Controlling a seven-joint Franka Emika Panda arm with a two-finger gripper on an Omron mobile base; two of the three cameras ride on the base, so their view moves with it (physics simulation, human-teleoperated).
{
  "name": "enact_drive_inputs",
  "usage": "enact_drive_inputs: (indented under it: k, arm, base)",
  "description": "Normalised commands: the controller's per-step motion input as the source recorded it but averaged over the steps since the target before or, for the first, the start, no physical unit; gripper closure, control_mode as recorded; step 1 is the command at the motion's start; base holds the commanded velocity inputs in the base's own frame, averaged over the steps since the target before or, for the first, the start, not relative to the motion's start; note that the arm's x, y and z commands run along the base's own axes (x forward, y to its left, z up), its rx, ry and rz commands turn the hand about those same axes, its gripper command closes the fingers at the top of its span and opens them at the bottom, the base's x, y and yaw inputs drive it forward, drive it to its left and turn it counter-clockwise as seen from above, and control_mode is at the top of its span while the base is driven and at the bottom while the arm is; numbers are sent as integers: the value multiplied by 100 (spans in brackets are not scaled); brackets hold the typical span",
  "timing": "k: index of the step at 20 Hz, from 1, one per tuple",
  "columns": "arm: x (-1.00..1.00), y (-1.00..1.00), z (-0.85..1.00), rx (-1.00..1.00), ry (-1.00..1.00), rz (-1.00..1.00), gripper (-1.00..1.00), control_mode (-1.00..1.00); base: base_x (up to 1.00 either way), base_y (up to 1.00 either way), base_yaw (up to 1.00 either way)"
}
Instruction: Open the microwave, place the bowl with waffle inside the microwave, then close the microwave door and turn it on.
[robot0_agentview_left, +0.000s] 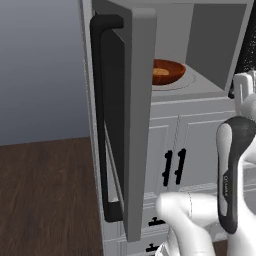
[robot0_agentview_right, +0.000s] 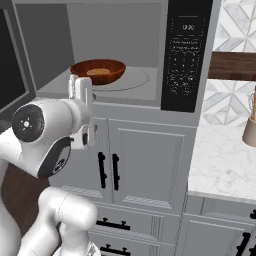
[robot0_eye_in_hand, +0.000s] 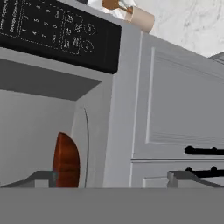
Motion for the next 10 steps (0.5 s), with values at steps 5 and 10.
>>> enact_drive_inputs:
  k: [5,10]
  arm:
    - [-99,-1,-58,-21,19,-21,-100,-100]
    - [-43,0,-73,-30,7,-40,-100,-100]
  base:
    - [0,0,0]
    - [0,0,0]
